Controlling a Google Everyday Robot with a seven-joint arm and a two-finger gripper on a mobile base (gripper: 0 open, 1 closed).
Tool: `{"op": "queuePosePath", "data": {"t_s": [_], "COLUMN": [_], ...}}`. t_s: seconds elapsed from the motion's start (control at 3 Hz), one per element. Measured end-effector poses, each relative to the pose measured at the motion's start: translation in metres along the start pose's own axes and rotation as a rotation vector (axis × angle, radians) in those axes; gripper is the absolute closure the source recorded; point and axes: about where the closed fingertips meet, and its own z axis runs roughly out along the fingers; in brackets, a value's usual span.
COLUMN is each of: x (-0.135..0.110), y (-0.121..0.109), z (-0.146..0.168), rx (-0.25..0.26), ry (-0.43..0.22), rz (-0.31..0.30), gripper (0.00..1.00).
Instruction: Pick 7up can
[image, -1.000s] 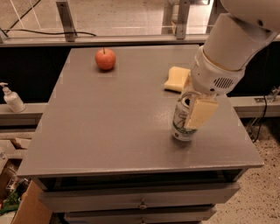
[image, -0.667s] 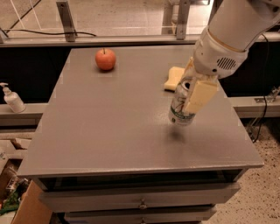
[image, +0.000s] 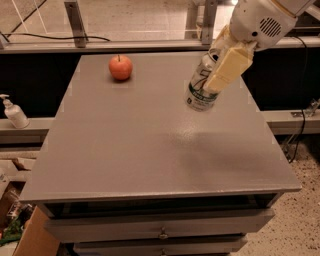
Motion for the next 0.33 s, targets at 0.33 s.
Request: {"op": "queuePosePath", "data": {"t_s": [0.33], "x": [0.0000], "y": [0.0000], "z": [0.0000], "rx": [0.000], "ry": [0.000], "rz": [0.000], "gripper": [1.00]}}
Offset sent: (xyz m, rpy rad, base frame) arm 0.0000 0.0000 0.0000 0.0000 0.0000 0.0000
